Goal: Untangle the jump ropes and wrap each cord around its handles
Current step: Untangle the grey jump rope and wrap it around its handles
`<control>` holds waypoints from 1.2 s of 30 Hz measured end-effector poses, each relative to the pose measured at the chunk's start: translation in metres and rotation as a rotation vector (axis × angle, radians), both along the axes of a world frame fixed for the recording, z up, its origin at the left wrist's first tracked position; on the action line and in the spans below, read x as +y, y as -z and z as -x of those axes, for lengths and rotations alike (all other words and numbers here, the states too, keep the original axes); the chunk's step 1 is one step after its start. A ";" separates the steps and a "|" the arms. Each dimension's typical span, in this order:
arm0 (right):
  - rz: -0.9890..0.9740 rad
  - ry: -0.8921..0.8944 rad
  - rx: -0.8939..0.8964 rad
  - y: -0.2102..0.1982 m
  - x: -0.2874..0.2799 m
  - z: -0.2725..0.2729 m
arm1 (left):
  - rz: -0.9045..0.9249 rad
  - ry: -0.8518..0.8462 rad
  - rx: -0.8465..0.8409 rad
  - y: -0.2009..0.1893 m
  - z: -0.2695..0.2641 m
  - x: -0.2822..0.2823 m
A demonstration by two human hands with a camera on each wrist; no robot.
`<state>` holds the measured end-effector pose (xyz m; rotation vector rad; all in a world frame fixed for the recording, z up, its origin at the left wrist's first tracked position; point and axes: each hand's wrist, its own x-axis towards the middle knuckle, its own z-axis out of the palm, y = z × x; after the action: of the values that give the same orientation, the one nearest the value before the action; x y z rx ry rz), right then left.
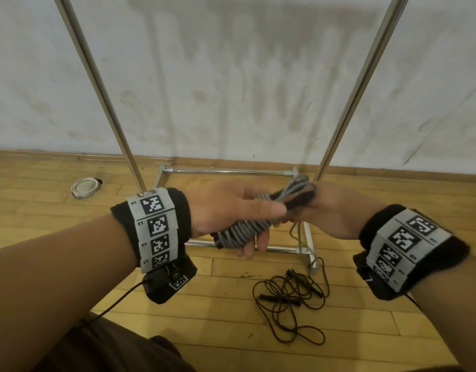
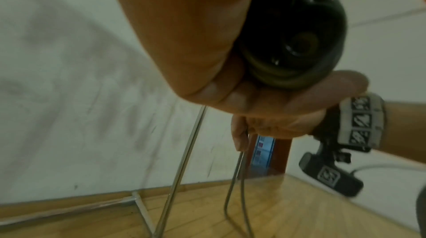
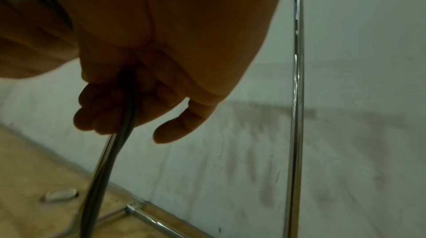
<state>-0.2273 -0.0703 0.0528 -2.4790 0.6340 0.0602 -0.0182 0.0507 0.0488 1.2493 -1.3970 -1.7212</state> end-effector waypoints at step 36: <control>0.145 0.167 -0.232 -0.010 0.035 -0.024 | -0.053 -0.502 0.070 0.008 -0.010 -0.007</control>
<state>-0.2029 -0.0354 0.0627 -2.5091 0.7637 -0.3443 -0.0084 0.0438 0.0410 1.4076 -0.9000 -1.4406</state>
